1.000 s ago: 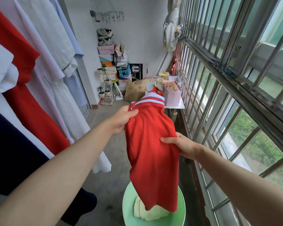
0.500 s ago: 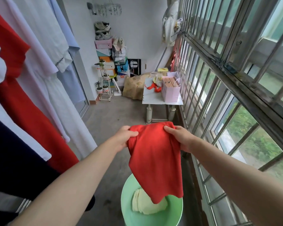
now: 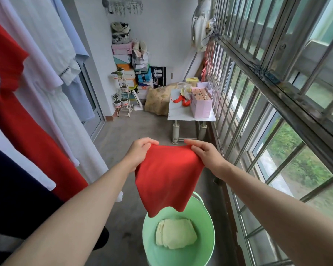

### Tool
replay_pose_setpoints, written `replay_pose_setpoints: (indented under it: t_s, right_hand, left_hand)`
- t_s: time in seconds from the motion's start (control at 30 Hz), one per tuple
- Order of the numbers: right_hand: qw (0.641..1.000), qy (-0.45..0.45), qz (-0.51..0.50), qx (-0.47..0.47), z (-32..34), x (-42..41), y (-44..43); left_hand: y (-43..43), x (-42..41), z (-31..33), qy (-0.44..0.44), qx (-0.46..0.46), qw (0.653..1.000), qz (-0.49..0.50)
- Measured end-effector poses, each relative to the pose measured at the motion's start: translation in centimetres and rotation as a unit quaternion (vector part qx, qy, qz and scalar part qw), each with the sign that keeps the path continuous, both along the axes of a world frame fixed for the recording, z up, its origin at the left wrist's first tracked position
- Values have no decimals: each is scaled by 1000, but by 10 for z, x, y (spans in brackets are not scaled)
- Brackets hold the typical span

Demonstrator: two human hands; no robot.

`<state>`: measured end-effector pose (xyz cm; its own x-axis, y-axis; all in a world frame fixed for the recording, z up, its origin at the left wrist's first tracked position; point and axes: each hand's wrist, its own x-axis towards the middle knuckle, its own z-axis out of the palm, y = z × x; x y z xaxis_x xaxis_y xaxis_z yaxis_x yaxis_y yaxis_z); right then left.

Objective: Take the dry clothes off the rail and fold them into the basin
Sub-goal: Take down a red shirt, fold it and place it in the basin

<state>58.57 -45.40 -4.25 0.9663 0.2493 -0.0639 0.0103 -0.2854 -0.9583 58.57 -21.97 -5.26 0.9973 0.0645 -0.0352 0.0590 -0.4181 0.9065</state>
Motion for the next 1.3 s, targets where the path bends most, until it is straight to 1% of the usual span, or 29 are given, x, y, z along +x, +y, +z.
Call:
replay_pose_setpoints:
  t_s: [0.07,0.1,0.17,0.2,0.23,0.3,0.4,0.43,0.5,0.57,0.67,0.7,0.77,0.87,0.93,1.0,1.07,1.13,1.17,1.23,1.3]
  right_hand:
    - [998,58,35,13,0,-3,-3]
    - [995,86,49,28,-1,-5,-5]
    - [992,99,65,38,-2,-7,-9]
    - [993,93,68,22,-3,-7,-10]
    - [994,81,66,-9,-2,-7,-9]
    - [992,48,55,-102,-4,-6,-6]
    - [972,-18,47,-230,-11,-3,-1]
    - [965,-33,45,-255,-12,-3,0]
    - [952,-61,46,-296,-12,-4,1]
    - [938,-87,45,-333,-11,-7,1]
    - [912,-113,50,-391,-9,-11,-2]
    - [903,-119,56,-409,-9,-11,-3]
    - [895,-122,61,-425,-11,-12,-6]
    - [898,-124,35,-420,-11,-13,-9]
    - [899,-125,3,-419,-7,-15,-12]
    - [901,-121,-14,-416,-5,-13,-17]
    - [918,-116,-10,-378,-6,-7,-23]
    - [953,-99,1,-287,-8,-2,-30]
    - [969,-89,6,-232,-8,-1,-32]
    - [993,-41,6,-111,-5,-6,-33]
    - [1000,23,-11,-2,-6,-10,-32]
  left_hand:
    - [5,-1,6,-4,1,1000,4]
    - [6,-3,8,13,-17,1000,8]
    - [5,-10,13,94,-79,992,6]
    - [3,-13,14,142,-98,985,-1]
    - [2,-16,13,179,-93,979,-12]
    - [-1,-21,11,223,-44,973,-43]
    - [-10,-23,2,240,22,968,-77]
    - [-13,-24,-1,234,48,967,-91]
    - [-16,-25,-8,216,135,960,-118]
    - [-18,-24,-14,200,239,942,-128]
    - [-20,-26,-14,156,369,908,-121]
    - [-21,-27,-13,135,398,900,-114]
    - [-22,-27,-10,95,418,898,-97]
    - [-17,-22,-9,69,380,920,-72]
    - [-12,-20,-10,65,309,948,-49]
    - [-7,-18,-12,67,197,977,-35]
    - [-3,-22,-13,82,44,995,-29]
    - [-3,-26,-12,108,-83,990,-28]
    - [-5,-28,-12,108,-121,986,-33]
    - [-8,-28,-11,97,-161,982,-37]
    - [-13,-27,-8,85,-172,981,-29]
